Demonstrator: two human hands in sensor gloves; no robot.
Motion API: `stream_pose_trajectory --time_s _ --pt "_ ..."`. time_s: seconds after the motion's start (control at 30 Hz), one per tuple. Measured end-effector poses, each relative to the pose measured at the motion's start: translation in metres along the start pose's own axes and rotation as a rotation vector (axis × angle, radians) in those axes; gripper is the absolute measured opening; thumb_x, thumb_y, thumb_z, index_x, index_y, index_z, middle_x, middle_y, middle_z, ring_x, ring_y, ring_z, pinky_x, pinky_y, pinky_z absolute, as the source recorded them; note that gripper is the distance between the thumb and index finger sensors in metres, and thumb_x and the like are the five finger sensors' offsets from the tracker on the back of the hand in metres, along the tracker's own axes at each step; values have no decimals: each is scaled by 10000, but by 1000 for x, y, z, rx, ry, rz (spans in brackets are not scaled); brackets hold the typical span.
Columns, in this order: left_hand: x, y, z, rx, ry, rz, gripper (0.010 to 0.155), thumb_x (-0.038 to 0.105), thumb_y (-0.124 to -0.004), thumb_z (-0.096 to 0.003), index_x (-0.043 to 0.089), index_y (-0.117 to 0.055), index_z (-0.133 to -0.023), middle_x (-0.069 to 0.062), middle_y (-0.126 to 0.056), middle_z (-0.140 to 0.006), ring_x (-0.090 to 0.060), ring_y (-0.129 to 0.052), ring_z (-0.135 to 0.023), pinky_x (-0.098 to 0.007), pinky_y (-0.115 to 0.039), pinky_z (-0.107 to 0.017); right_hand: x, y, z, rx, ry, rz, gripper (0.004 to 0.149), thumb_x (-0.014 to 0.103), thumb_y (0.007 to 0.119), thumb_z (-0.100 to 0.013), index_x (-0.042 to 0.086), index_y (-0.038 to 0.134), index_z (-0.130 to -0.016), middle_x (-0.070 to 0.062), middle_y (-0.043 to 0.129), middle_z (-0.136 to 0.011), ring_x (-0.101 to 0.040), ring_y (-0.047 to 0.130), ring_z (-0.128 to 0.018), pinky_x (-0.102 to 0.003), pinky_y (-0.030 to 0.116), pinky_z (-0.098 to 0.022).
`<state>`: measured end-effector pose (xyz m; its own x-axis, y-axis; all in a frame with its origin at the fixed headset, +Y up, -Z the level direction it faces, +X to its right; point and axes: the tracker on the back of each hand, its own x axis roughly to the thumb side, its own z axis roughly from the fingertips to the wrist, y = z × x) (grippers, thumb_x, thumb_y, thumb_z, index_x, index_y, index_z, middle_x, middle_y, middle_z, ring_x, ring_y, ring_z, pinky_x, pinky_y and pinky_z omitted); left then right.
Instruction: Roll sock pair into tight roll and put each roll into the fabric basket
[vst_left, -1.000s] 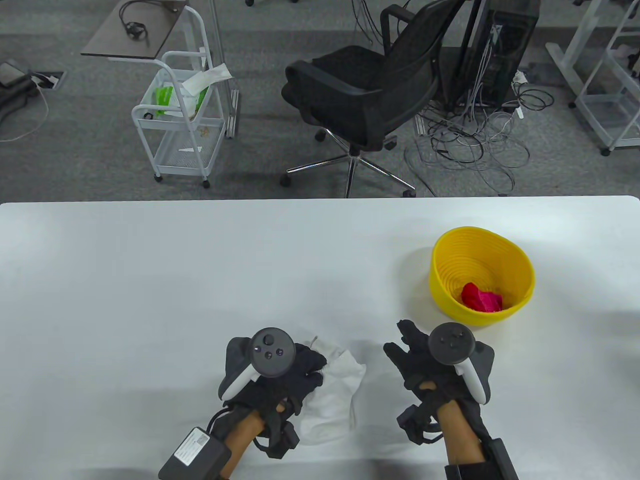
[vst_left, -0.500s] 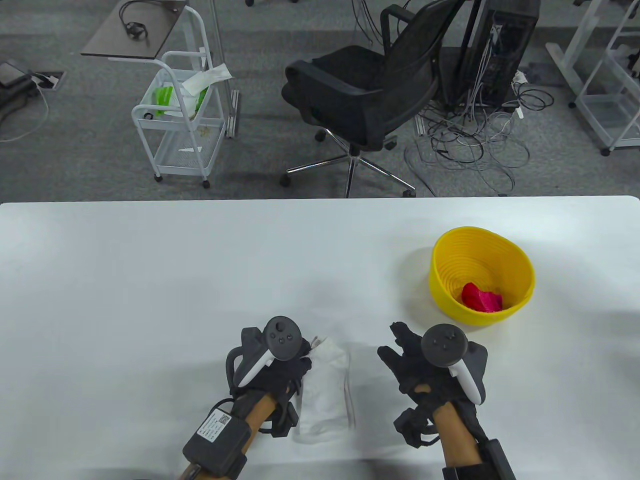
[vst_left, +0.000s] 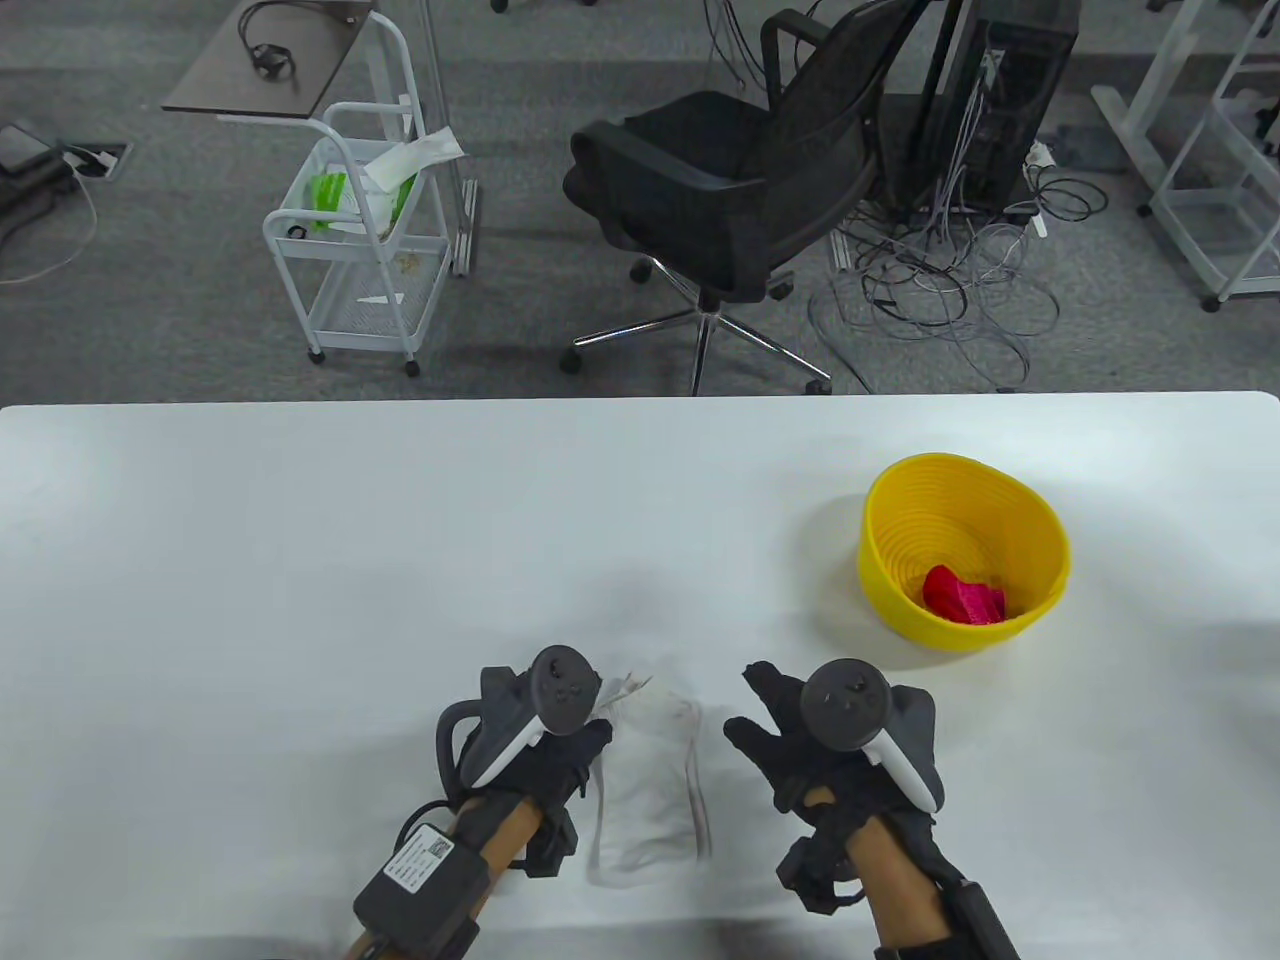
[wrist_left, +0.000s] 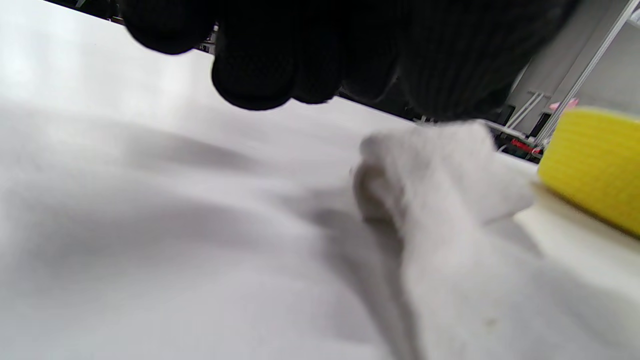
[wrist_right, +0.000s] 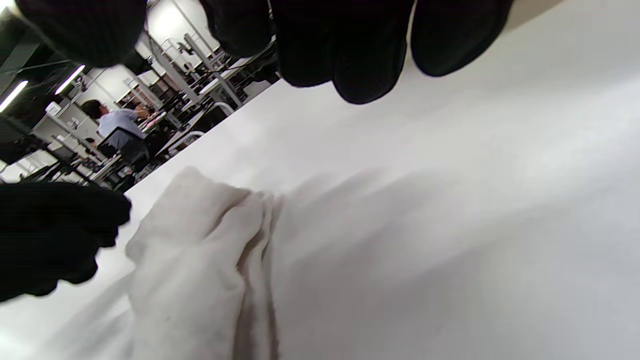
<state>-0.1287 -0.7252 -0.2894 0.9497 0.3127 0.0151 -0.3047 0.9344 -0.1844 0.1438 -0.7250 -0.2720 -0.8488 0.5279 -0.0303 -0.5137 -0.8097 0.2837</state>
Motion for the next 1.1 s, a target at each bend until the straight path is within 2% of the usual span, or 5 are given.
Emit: stream_pose_trajectory --time_s 0.27,0.47,0.6,0.8,1.1 --pt "-2 27 40 -126 -99 120 599 511 -825 -361 285 -812 -915 -41 -816 -979 -276 -882 -844 -494 -686 -629 17 5 8 32 -79 56 711 622 687 -414 277 596 -1029 -65 708 -1060 -333 820 -902 -571 684 -619" --pt "-1 13 57 -207 -183 176 543 500 -841 -365 281 -891 -858 -57 -909 -896 -268 -972 -710 -484 -748 -547 41 6 23 40 -194 144 464 540 802 -405 334 903 -809 32 971 -836 -238 975 -752 -514 779 -553" --pt "2 -4 57 -266 -201 118 584 492 -880 -342 291 -841 -888 -41 -854 -927 -231 -970 -659 -464 -758 -522 65 17 38 30 -313 343 390 514 918 -330 387 971 -696 112 1019 -749 -161 1002 -712 -474 801 -542" --pt "9 -15 57 -317 -248 86 528 465 -895 -339 304 -898 -843 -24 -908 -860 -207 -994 -585 -449 -781 -483 76 51 53 78 -390 581 386 491 946 -310 408 967 -687 127 1016 -753 -153 1007 -702 -462 814 -520" --pt "16 -33 54 -344 -285 28 479 453 -882 -347 307 -947 -799 -12 -950 -803 -196 -1011 -535 -441 -797 -457 63 80 45 94 -361 684 454 535 916 -307 415 919 -745 140 987 -805 -159 994 -728 -470 802 -538"
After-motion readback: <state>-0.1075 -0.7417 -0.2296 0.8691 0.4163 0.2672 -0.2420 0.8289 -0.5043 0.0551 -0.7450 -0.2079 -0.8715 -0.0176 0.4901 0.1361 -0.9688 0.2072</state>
